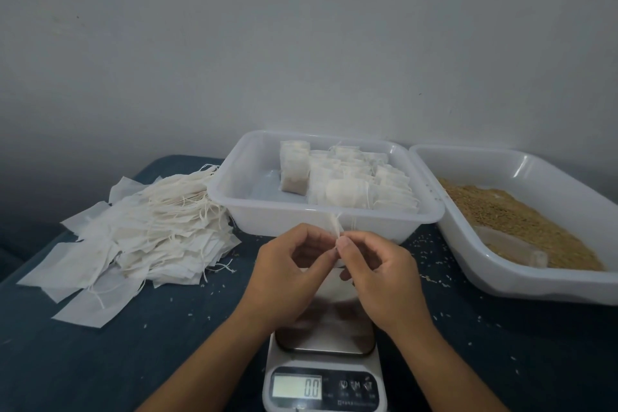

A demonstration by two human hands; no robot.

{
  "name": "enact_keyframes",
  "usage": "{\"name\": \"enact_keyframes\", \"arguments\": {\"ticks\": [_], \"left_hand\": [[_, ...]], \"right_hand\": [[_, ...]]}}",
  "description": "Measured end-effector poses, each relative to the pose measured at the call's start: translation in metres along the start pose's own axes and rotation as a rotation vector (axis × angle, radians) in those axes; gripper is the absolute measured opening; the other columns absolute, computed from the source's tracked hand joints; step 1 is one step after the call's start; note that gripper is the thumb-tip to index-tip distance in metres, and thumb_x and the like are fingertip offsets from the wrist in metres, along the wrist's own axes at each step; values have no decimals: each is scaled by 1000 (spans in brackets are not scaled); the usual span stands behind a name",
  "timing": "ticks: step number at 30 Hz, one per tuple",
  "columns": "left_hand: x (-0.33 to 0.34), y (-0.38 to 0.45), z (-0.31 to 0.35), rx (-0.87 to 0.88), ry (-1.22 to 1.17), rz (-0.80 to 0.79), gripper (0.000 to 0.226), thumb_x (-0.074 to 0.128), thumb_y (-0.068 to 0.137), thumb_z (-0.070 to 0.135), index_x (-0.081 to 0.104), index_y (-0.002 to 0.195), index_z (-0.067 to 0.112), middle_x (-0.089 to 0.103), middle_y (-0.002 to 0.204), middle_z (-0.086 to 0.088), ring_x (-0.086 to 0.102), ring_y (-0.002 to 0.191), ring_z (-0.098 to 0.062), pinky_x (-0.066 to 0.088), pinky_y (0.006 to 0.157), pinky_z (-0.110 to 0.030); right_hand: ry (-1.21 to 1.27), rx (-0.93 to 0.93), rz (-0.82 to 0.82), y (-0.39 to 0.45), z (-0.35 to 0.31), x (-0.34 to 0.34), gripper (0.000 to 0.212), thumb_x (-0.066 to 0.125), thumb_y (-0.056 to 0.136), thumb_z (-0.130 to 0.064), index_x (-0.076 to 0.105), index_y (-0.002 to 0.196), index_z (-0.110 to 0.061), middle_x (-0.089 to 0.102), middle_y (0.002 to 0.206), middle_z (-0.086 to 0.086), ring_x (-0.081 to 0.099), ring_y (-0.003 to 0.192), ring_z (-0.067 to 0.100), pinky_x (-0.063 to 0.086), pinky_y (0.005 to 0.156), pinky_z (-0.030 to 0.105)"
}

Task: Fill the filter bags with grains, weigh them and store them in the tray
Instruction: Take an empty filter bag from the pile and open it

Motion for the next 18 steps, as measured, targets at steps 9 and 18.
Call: {"name": "enact_keyframes", "arguments": {"ticks": [9,18], "left_hand": [[1,-1,2,0,26,10,6,74,90,31,72,95,34,77,88,10,76,85,-14,59,76,-23],[0,-2,5,-33,-24,37,5,74,91,26,69,91,25,77,83,4,75,79,-15,59,75,-25]], "right_hand": [[-27,21,13,0,1,-1,12,69,98,-19,77,92,-26,76,78,-11,72,68,8,52,61,12],[-47,30,-41,1,4,0,13,64,100,-20,74,92,-23,74,77,-9,70,68,9,53,61,17]]}}
Point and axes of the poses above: each hand's wrist, its own y-axis towards the middle knuckle, its own x-axis out of the palm, z = x × y, the point moved 3 cm from there along y, towards the middle knuckle
